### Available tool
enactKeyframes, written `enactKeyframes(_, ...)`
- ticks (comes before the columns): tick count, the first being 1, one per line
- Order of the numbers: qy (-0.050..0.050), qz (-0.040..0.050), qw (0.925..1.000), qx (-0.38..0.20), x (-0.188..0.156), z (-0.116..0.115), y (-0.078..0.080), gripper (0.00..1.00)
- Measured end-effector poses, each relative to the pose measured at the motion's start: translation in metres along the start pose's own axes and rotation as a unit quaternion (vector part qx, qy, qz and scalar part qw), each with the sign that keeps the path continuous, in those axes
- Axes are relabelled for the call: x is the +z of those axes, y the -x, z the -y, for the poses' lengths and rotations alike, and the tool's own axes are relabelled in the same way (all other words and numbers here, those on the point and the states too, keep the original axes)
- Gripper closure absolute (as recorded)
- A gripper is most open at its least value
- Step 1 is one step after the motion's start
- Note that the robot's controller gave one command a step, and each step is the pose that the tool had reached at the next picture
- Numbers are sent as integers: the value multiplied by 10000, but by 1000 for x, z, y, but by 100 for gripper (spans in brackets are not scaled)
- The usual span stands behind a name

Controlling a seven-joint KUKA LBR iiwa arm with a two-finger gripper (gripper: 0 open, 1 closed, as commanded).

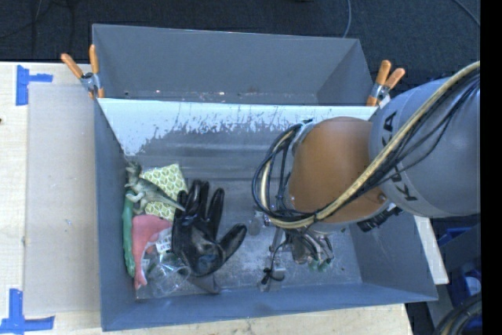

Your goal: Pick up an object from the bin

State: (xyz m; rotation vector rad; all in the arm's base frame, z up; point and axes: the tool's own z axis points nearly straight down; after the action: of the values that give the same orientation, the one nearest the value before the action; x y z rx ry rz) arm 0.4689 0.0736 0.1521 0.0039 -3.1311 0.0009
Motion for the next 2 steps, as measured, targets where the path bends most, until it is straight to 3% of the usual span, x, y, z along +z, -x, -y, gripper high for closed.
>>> enactKeyframes(1, 3, 37, 10000, 20, -4, 0, 2, 0)
enactKeyframes(2, 4, 35, 9978, -668, 50, -53, 40, 0)
